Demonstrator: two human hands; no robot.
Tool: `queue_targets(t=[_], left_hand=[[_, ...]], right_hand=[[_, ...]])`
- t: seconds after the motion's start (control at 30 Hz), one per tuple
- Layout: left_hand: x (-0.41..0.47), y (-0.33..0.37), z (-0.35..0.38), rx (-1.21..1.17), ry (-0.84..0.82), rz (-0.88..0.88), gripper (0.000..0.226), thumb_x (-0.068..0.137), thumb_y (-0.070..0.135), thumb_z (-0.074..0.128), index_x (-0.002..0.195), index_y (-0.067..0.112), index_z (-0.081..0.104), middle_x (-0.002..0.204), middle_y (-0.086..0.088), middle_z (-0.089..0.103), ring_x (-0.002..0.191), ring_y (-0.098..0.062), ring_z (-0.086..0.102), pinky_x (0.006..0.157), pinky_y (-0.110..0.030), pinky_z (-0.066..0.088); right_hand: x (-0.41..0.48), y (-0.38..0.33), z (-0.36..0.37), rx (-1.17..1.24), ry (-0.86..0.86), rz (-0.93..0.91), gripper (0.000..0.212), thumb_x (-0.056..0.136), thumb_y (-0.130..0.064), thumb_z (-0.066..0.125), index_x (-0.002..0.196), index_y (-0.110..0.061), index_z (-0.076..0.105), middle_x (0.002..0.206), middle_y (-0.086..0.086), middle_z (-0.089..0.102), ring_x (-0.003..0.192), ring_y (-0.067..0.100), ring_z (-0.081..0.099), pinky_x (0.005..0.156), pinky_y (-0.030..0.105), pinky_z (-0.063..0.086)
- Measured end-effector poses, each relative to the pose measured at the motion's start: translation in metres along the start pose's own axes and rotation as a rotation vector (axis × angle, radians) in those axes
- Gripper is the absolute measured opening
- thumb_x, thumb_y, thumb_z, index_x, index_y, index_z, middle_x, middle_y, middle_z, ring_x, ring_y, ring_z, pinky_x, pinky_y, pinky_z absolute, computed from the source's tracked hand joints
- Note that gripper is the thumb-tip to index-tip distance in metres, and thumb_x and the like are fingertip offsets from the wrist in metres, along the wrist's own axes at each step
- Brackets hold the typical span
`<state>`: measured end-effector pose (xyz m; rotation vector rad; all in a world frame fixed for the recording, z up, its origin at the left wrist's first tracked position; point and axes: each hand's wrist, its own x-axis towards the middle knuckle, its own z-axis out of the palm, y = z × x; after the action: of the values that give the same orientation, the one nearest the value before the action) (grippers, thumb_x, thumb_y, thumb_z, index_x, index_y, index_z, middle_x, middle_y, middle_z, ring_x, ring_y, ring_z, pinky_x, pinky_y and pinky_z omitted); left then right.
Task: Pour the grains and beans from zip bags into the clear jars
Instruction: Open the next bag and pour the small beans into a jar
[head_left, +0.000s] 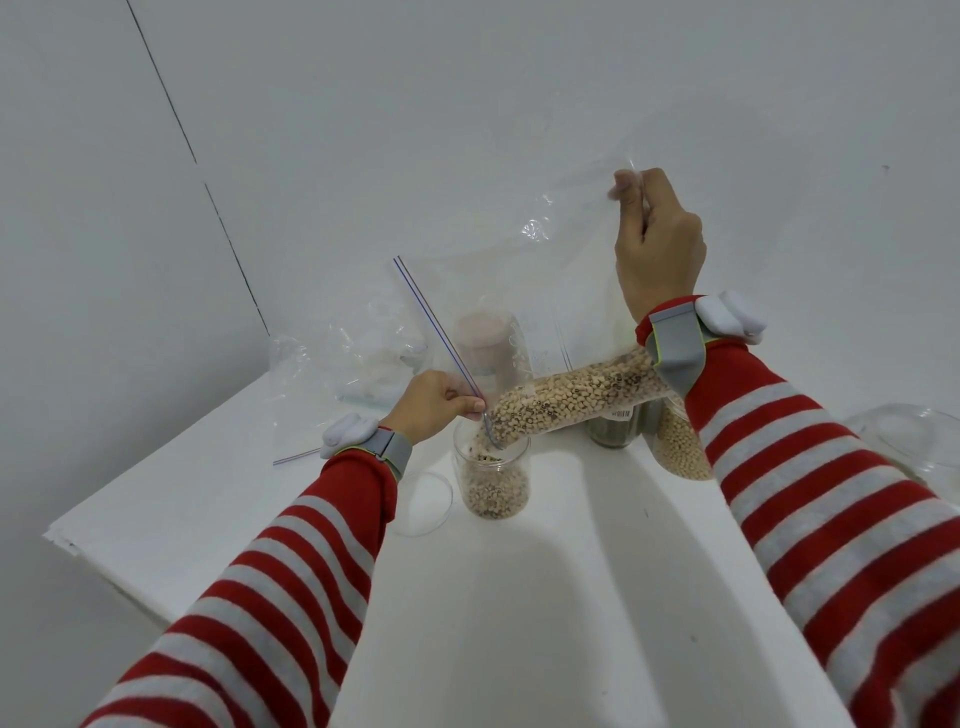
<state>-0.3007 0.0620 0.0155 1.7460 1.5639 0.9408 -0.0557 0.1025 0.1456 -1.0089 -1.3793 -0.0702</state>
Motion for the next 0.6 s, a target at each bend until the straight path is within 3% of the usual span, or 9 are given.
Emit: queue_targets(t=[0.27,0.43,0.6], left_hand=[[-0.0013,0.0008,0.0004,-0.016,-0.005,0.002,0.011,0.085,0.001,0.071,0.093,-0.006,0.072,0.073,0.002,0.071,0.065,0.0,0.07,0.067,-0.009,0.05],[-0.0009,0.0014,0.0,-0.024,-0.004,0.009,0.012,0.085,0.004,0.071,0.093,-0.005,0.073,0.08,-0.008,0.074,0.069,-0.003,0.071,0.071,-0.012,0.052],[-0.0021,0.0033,0.0005,-0.018,-0.007,0.012,0.012,0.085,0.002,0.071,0.094,-0.006,0.072,0.075,-0.001,0.071,0.065,0.001,0.069,0.065,-0.008,0.048]], right_hand=[[0.0,-0.0007,-0.0009,0.005,-0.006,-0.003,0.04,0.103,-0.041,0.04,0.096,-0.01,0.065,0.048,-0.011,0.033,0.04,0.006,0.033,0.044,0.024,0.023],[0.0011,0.0005,-0.0003,0.006,-0.004,0.003,0.039,0.103,-0.04,0.041,0.096,-0.01,0.065,0.048,-0.011,0.032,0.04,0.005,0.032,0.047,0.026,0.024],[0.002,0.0014,-0.001,0.004,-0.004,0.0,0.039,0.103,-0.041,0.041,0.096,-0.01,0.064,0.047,-0.01,0.032,0.04,0.006,0.032,0.045,0.025,0.024]])
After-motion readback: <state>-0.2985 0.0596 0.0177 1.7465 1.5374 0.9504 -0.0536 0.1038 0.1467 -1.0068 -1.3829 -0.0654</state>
